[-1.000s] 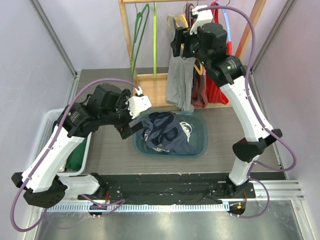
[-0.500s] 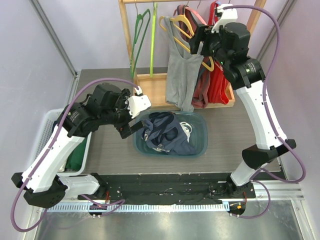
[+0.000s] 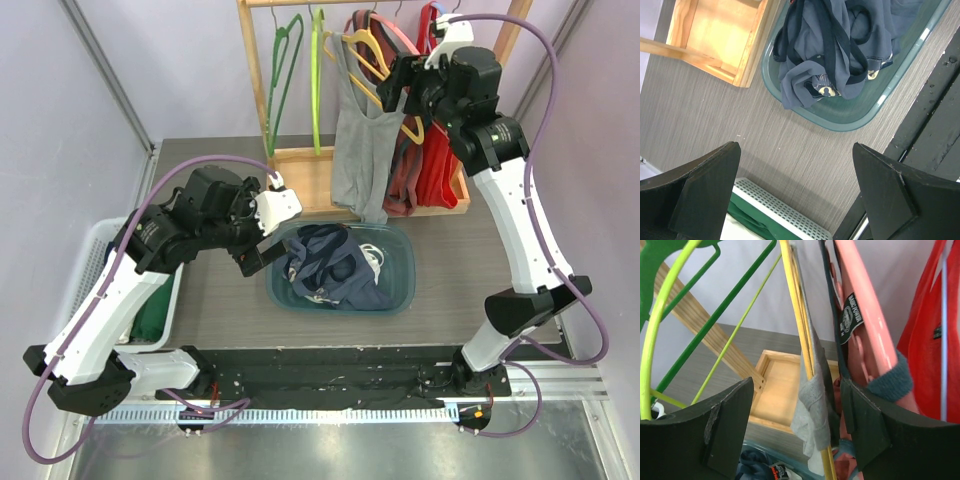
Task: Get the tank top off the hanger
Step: Pick up the hanger from the clothesline.
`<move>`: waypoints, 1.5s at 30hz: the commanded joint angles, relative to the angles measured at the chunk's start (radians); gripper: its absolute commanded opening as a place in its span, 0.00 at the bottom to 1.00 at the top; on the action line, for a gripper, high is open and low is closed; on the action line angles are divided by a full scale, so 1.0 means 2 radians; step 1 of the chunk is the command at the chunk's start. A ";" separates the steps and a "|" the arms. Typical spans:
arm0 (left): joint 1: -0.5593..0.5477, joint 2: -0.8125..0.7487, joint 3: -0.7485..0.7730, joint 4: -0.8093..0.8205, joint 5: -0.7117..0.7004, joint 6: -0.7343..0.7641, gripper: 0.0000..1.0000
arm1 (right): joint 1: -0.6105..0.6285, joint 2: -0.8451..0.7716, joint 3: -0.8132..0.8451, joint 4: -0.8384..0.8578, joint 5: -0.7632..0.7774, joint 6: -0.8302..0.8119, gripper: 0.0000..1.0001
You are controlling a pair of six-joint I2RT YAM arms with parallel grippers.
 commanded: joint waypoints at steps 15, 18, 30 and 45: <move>0.006 -0.010 0.000 0.018 0.006 -0.005 1.00 | 0.005 0.016 -0.027 0.044 -0.019 -0.004 0.02; 0.006 -0.010 0.000 0.018 0.004 -0.005 1.00 | 0.008 0.014 -0.035 0.074 -0.029 -0.014 0.01; 0.007 -0.012 -0.003 0.020 -0.001 -0.005 1.00 | 0.098 -0.024 -0.102 0.226 0.097 -0.140 0.01; 0.010 -0.018 -0.005 0.020 -0.007 -0.004 1.00 | 0.118 -0.048 -0.107 0.340 0.212 -0.179 0.01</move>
